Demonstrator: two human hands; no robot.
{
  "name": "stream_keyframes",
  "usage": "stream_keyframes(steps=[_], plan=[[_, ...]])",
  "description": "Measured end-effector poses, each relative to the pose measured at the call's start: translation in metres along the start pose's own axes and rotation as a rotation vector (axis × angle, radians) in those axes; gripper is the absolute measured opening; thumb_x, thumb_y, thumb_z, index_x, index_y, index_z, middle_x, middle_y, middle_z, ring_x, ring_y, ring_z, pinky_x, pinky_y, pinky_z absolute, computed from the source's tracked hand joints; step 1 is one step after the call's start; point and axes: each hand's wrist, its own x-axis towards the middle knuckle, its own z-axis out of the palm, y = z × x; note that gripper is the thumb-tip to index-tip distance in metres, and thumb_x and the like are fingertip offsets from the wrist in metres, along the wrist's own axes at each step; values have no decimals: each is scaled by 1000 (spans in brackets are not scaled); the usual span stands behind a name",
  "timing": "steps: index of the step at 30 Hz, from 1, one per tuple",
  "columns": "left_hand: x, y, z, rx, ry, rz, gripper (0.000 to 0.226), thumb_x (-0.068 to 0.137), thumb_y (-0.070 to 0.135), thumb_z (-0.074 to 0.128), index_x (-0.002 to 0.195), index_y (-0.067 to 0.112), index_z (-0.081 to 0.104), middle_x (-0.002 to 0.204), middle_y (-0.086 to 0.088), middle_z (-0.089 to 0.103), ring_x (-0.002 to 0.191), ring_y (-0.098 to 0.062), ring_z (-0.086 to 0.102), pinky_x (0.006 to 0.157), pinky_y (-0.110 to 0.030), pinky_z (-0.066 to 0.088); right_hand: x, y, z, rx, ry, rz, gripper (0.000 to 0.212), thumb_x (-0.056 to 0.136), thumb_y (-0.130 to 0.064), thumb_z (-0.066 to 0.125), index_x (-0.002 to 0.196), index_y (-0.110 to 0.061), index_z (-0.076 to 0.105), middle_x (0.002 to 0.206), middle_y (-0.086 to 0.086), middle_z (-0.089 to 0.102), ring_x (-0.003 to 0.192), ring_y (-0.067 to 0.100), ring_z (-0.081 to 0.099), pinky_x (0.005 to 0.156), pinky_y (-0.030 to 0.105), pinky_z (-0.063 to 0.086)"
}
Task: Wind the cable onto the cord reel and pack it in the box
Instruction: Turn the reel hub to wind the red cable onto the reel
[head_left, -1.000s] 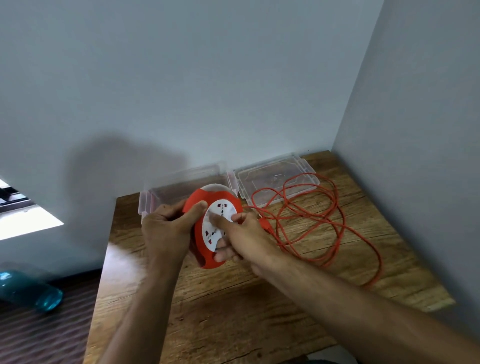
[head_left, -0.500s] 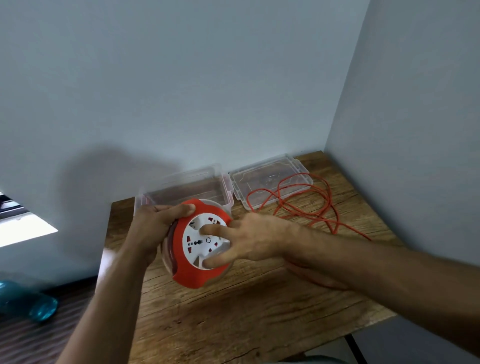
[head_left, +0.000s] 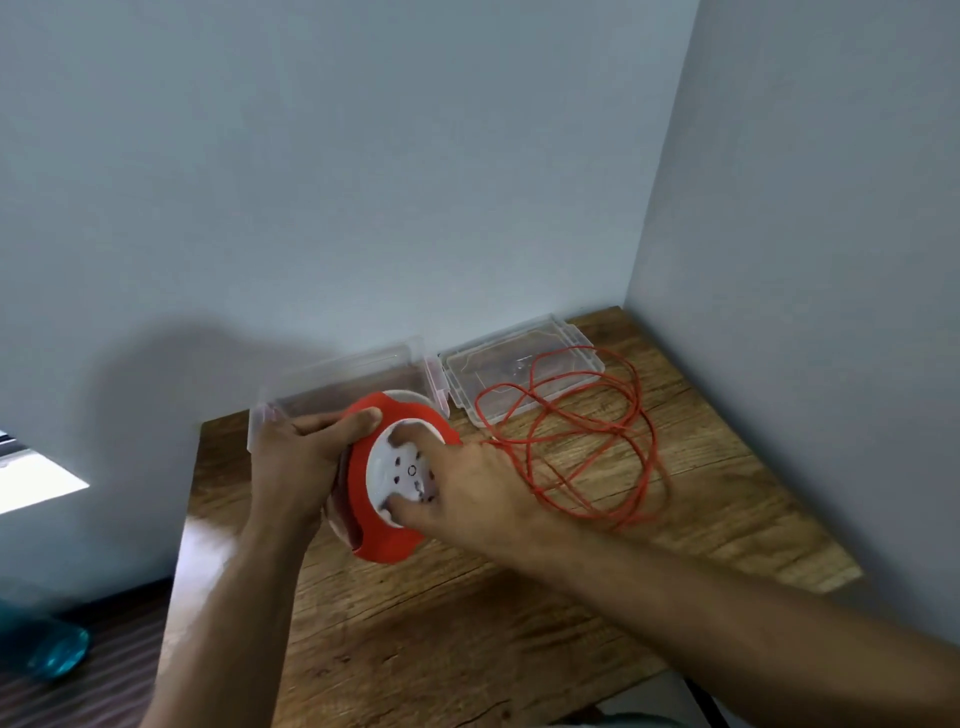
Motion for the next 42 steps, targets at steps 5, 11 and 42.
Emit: stream_keyframes(steps=[5, 11, 42], plan=[[-17, -12, 14, 93, 185, 152, 30, 75, 42, 85, 101, 28, 81, 72, 20, 77, 70, -3, 77, 57, -14, 56, 16, -26, 4, 922, -91, 843, 54, 80, -57, 71, 120, -26, 51, 103, 2, 69, 55, 8, 62, 38, 20, 44], [-17, -8, 14, 265, 171, 364, 45, 72, 49, 83, 109, 23, 78, 87, 7, 73, 76, -6, 72, 58, -9, 53, 28, -27, 1, 1129, -135, 1036, 34, 89, -53, 66, 100, -22, 60, 63, 0, 65, 31, 6, 44, 34, 15, 29], [-5, 13, -5, 128, 23, 40, 10, 62, 48, 88, 67, 47, 80, 66, 11, 79, 63, -19, 78, 73, -48, 64, 10, -1, -3, -37, -8, -13, 65, 72, -55, 72, 129, -43, 43, 99, 3, 72, 83, 28, 70, 68, 35, 56]])
